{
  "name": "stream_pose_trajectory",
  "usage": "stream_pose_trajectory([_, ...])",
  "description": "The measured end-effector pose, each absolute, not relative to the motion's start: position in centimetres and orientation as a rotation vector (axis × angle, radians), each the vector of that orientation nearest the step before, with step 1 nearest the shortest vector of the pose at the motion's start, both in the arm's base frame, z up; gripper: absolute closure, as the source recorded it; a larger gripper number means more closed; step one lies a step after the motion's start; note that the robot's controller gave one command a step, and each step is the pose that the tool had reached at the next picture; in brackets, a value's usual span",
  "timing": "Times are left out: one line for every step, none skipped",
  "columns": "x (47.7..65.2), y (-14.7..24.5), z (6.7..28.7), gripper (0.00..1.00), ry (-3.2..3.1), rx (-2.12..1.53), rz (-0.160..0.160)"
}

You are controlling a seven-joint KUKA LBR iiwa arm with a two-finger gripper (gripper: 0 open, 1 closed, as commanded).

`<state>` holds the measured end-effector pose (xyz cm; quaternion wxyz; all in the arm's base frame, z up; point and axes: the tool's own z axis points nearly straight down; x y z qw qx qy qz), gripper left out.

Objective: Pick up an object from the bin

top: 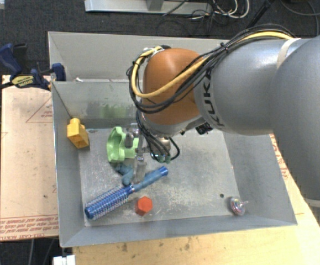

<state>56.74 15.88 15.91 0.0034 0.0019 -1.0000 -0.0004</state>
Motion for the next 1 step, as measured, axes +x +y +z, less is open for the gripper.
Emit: stream_pose_trajectory([50.86,20.5,6.81,0.0,-3.087,0.56,-0.002])
